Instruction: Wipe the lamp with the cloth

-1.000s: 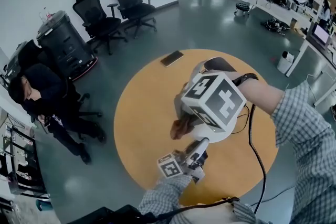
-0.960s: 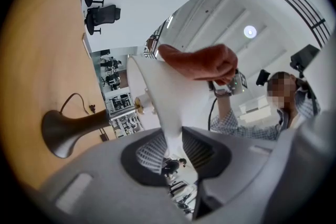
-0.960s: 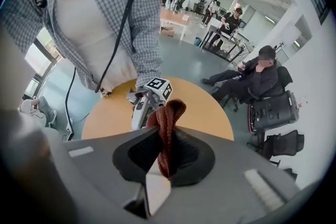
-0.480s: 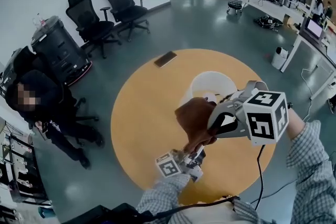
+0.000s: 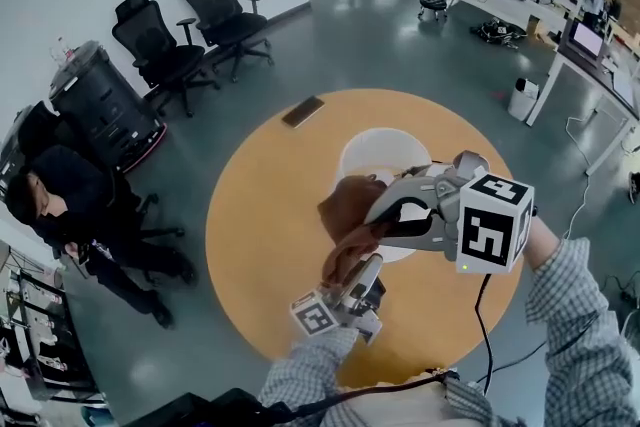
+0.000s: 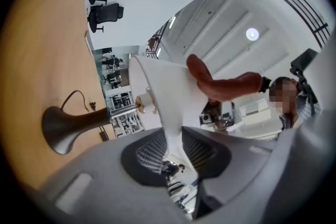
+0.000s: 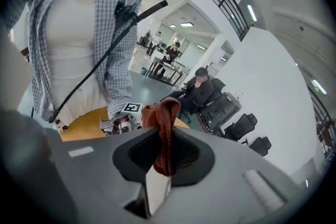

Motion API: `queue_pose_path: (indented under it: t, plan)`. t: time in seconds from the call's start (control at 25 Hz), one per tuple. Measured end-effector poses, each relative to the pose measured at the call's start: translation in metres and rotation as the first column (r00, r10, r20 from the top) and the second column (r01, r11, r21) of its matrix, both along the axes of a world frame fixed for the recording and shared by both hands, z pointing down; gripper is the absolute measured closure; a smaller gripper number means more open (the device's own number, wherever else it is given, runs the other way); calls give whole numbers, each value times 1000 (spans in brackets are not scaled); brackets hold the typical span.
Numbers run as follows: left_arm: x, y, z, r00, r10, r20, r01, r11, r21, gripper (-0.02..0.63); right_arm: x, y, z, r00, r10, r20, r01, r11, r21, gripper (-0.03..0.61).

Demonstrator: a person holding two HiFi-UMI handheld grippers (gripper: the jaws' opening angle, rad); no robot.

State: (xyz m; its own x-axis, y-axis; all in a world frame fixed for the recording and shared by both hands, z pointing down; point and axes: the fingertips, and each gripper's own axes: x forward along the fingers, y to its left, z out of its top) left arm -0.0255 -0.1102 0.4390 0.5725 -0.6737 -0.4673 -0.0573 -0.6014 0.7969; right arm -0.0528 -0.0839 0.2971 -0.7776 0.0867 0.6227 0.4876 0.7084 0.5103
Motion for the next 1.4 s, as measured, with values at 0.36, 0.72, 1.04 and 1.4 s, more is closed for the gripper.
queue_pose_path:
  t: [0.36,0.72,1.04,1.4]
  plan:
    - [-4,1,3,1000,10,14,-10,1000,-7,523,40,-68,-90,915,267,301,-276,961,-13,541]
    - [-7,2,0,1000,29,3,-29,1000,-5,526,228,-136,-16,529,804,272,-790,583,-187,541]
    - [-7,4,-4,999,33,-1,-33,999,-11,528,278,-87,238,182,953,-242,-862,36,-505,541]
    - [-5,4,-7,999,34,0,-34,999,-18,528,138,-77,279,180,956,-232,-442,-132,-887,541]
